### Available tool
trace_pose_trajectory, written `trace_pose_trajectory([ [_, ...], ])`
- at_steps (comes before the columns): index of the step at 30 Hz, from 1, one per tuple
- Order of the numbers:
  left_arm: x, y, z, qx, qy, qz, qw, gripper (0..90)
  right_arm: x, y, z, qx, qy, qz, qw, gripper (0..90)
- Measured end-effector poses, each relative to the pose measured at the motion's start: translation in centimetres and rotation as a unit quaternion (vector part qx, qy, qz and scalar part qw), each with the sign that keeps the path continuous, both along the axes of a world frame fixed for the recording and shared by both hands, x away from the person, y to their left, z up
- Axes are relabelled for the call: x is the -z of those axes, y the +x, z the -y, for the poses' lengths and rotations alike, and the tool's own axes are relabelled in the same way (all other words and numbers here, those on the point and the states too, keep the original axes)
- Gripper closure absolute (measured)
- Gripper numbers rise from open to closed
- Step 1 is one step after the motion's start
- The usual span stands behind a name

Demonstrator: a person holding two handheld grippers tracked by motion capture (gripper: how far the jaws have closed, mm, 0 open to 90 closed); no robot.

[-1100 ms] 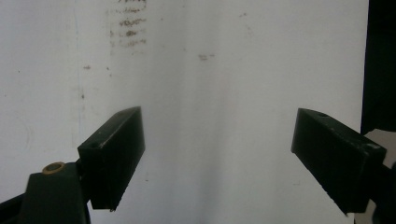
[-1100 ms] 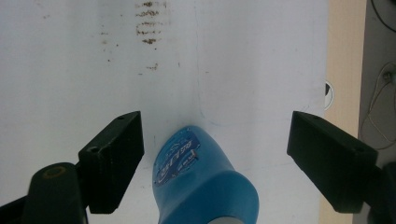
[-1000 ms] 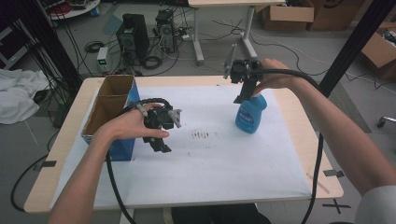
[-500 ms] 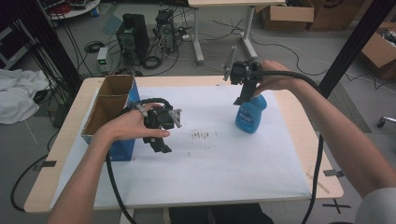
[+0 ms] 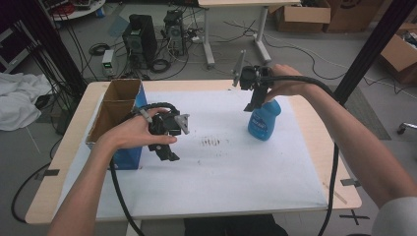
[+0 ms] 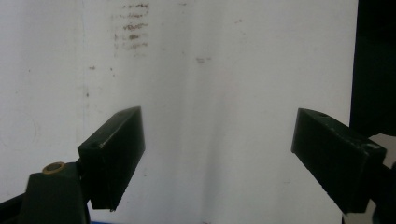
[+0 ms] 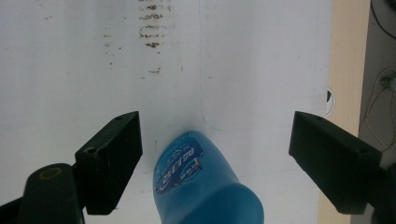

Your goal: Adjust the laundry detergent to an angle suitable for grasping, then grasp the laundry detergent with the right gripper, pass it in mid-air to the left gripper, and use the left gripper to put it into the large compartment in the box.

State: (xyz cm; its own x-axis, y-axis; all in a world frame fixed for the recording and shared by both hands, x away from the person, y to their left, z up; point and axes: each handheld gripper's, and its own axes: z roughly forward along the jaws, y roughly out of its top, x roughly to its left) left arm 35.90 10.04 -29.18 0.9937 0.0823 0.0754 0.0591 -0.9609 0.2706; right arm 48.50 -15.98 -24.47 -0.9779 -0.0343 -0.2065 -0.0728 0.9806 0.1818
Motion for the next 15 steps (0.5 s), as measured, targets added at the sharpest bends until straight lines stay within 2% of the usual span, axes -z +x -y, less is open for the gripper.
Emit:
trace_pose_trajectory([
  [8, -0.14, 0.0, 0.05, -0.002, -0.004, 0.002, 1.0, 18.0, -0.18, -0.06, 0.09, 0.004, 0.003, 0.002, 1.0, 17.2],
  [15, 0.11, 0.07, 0.04, 0.0, 0.0, 0.0, 1.0, 18.0, -0.06, -0.01, 0.15, 0.006, 0.006, 0.0, 1.0, 16.9],
])
